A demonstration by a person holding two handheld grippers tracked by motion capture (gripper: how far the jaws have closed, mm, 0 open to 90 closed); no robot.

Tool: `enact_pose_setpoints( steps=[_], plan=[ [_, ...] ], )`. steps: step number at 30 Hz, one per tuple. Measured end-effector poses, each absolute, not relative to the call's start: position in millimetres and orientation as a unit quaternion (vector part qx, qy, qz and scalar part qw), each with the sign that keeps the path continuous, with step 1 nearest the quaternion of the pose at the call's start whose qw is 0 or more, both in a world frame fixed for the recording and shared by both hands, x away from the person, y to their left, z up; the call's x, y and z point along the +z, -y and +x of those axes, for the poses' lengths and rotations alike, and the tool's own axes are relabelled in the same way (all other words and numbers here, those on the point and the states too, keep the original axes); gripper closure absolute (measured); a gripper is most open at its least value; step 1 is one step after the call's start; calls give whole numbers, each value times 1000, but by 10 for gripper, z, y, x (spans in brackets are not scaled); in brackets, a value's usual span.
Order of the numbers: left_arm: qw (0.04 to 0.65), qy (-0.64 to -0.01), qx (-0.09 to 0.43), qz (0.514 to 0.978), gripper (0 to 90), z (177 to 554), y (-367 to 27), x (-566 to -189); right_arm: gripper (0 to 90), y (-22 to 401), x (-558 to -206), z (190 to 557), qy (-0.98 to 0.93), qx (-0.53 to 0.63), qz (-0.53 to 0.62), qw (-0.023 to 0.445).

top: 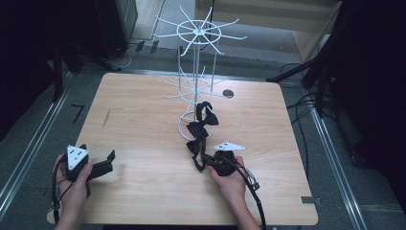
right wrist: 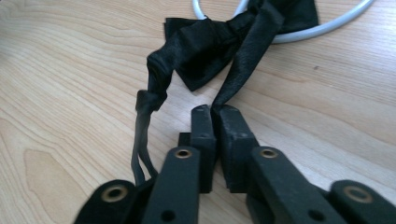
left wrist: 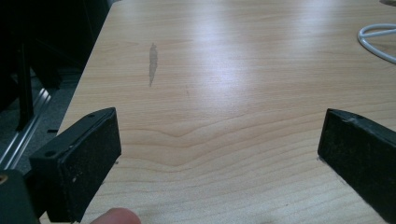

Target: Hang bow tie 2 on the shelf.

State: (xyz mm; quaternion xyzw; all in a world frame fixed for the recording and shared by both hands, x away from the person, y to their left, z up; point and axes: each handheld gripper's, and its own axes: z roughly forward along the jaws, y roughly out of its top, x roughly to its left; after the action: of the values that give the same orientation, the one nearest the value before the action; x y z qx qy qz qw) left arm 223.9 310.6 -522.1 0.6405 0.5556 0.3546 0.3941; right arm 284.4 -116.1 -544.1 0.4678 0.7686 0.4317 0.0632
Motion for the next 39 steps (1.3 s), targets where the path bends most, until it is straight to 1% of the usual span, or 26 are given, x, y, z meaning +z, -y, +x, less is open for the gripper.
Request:
enact_pose_setpoints(
  steps=[1, 5, 14, 24, 39],
  plan=[
    [394, -556, 355, 641, 0, 2239, -3106, -5221, 894, 1187, -5445, 2850, -767, 431, 470, 61],
    [394, -555, 354, 641, 0, 2239, -3106, -5221, 900, 1225, -5432, 2842, -761, 433, 478, 70],
    [394, -555, 355, 640, 0, 2239, -3103, -5222, 900, 1460, -5282, 2835, -723, 464, 500, 109],
    [393, -555, 356, 641, 0, 2237, -3102, -5221, 900, 1700, -5032, 2789, -682, 515, 494, 161],
    [393, -556, 355, 640, 0, 2241, -3104, -5222, 900, 1920, -4755, 2840, -650, 541, 498, 192]
  ],
)
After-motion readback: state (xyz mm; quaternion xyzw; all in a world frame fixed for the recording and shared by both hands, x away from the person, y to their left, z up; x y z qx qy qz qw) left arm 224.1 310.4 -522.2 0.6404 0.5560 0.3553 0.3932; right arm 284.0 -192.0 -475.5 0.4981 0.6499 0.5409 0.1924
